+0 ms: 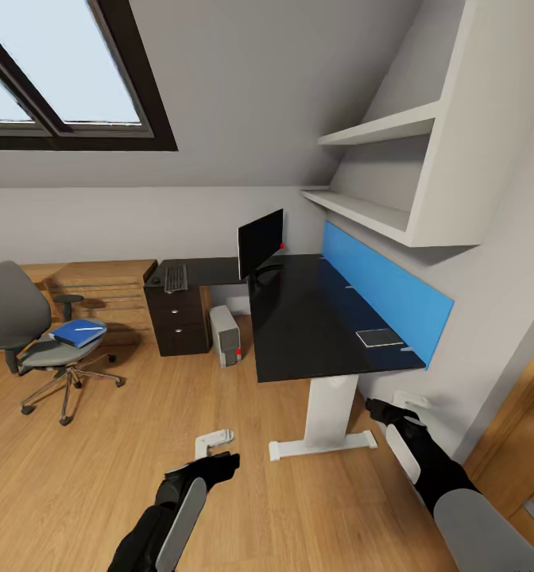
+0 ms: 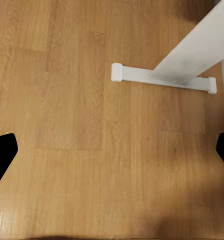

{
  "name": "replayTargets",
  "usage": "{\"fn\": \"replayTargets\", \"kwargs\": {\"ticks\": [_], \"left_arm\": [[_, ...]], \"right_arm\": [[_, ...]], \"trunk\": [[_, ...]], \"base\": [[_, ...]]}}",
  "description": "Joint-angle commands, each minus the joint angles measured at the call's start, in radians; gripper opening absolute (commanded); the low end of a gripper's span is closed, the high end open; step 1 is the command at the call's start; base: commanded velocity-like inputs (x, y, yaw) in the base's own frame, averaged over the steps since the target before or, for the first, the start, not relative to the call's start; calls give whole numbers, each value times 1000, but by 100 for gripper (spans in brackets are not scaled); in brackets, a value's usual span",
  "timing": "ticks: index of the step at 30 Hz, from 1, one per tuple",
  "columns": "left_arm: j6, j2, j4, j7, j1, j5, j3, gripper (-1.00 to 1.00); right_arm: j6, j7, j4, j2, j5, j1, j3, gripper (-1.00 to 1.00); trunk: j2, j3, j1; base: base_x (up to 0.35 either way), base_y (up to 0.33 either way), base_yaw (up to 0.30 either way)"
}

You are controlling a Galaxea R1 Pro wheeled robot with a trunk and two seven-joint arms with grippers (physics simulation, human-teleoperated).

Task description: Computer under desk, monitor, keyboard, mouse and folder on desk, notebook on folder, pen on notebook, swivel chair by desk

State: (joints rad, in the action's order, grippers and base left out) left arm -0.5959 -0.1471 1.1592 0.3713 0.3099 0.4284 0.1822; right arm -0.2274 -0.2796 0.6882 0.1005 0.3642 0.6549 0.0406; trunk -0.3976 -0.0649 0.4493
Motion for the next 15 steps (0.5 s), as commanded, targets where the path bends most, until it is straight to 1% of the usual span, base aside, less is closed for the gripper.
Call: {"fn": "replayTargets", "kwargs": {"ticks": [1,3,4,7,10,15], "left_arm": [[0,14,-19,10,4,36,-2,100],[0,29,-26,10,5,40,-3,100],[0,48,-32,10,5,43,-3,100],[-4,76,-38,8,6,47,3,100],[-6,86,-39,7,6,48,6,100],[-5,94,-41,8,6,48,11,100]], "right_arm": [[-24,0,6,2,5,6,4,100],[-29,4,14,2,5,7,4,100],[-32,6,25,3,5,8,4,100],[-36,9,56,5,5,7,3,100],[-36,10,81,7,4,2,2,100],[-36,10,114,10,0,-18,2,100]], "trunk": [[-2,-2,1],[-2,-2,1],[-2,-2,1],[-2,-2,1],[-2,-2,1],[-2,-2,1]], "base": [[0,0,0],[0,0,0],[0,0,0],[7,0,0],[96,0,0],[254,-7,0]]}}
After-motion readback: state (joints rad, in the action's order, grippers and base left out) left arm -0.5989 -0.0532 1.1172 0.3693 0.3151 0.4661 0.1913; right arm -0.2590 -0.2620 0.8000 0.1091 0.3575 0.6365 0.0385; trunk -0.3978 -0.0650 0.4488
